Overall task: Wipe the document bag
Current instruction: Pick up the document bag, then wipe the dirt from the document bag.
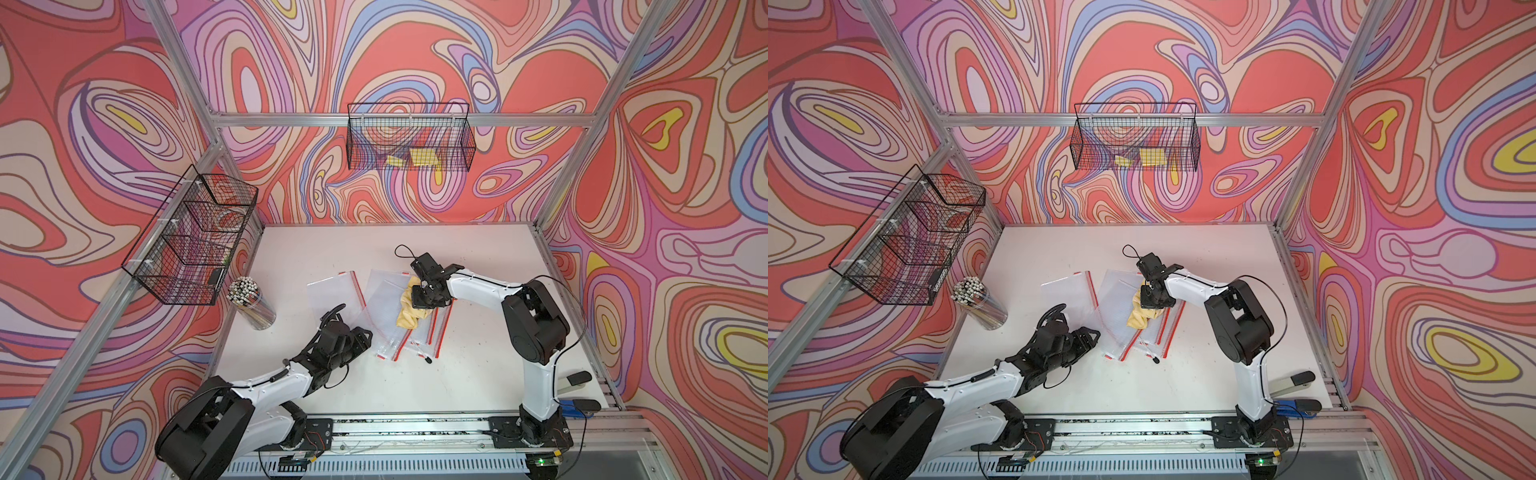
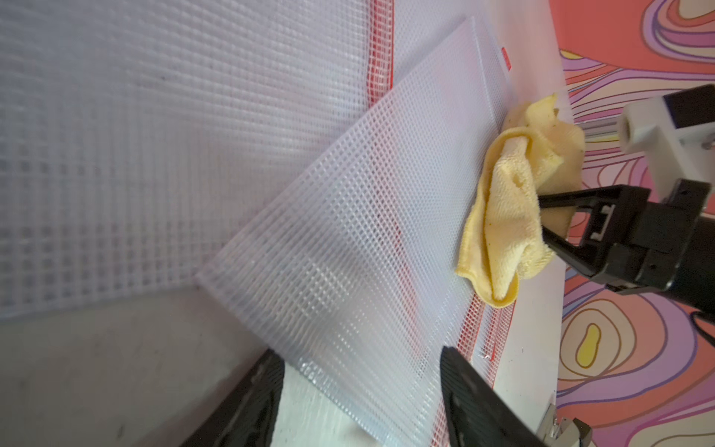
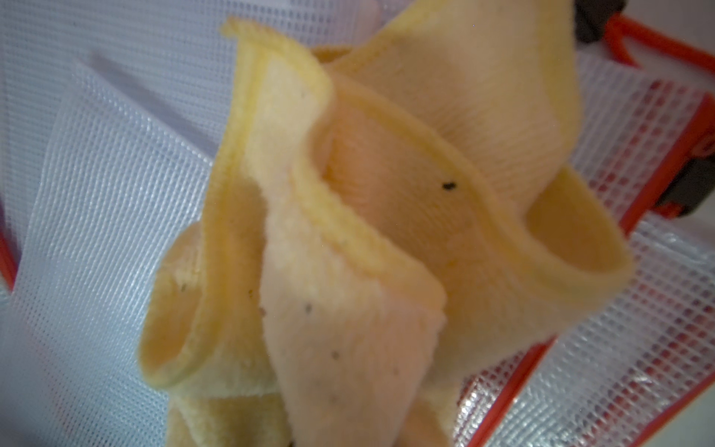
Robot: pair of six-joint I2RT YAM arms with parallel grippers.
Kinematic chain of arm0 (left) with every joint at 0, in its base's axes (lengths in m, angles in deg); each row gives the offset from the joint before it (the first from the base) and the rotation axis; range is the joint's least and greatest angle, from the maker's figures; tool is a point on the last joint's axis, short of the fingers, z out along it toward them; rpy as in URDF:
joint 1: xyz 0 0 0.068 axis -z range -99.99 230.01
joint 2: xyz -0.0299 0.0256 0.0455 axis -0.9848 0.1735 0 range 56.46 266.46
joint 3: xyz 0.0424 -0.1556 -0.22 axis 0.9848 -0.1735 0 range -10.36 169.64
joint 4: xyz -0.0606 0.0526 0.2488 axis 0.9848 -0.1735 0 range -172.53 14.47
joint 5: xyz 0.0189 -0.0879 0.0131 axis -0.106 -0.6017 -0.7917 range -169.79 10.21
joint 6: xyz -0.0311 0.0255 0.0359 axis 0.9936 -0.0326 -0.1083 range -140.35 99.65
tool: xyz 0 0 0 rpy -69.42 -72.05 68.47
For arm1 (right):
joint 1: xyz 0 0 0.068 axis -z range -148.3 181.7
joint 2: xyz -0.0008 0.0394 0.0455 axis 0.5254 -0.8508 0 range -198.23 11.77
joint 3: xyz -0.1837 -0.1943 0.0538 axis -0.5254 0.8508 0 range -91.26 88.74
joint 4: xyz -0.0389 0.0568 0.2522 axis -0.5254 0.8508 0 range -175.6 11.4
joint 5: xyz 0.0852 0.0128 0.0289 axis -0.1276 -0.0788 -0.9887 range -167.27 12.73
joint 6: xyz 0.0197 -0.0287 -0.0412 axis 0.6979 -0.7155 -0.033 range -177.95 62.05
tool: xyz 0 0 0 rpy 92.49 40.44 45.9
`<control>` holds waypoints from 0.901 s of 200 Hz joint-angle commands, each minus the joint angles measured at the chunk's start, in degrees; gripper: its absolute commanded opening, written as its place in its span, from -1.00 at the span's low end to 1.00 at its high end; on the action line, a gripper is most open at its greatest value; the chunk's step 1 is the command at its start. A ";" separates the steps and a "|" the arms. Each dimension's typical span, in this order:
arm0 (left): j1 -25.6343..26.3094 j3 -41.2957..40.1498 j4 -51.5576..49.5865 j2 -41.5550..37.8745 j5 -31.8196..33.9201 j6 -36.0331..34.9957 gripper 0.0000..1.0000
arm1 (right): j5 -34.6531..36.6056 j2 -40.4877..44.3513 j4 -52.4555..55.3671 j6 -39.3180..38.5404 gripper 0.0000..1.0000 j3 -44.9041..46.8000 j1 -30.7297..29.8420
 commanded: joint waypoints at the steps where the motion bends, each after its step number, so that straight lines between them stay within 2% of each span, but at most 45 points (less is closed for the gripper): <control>1: -0.28 -2.89 6.14 4.77 0.23 3.59 0.31 | -0.72 -0.68 -0.15 0.31 -1.00 1.06 -0.47; 20: -0.27 -2.89 9.83 7.74 -0.81 4.45 0.21 | -0.57 -0.44 0.04 0.25 -1.00 1.23 -0.48; 45: -0.28 -2.69 10.36 8.26 -1.29 4.26 -0.20 | -0.50 0.19 -0.17 0.20 -1.00 1.88 -0.63; 81: -0.20 -0.28 -1.75 1.80 0.22 0.98 -0.85 | -1.31 3.35 -2.14 -0.02 -1.00 1.99 -2.80; 95: -0.18 0.27 -5.61 -0.97 1.19 -0.63 -1.00 | -2.80 4.87 -3.80 -0.46 -1.00 0.92 -5.08; 110: -0.18 0.42 -8.63 -3.05 2.14 -1.54 -1.00 | -5.23 5.57 -6.01 -0.71 -1.00 -0.34 -7.96; 133: -0.11 0.48 -9.66 -3.68 1.82 -2.05 -1.00 | -14.93 2.96 -10.20 -0.39 -1.00 -2.24 -10.47; 180: -0.12 0.65 -5.41 1.23 -1.38 -1.53 -1.00 | -24.64 -6.00 -16.85 -0.57 -1.00 -5.13 -14.50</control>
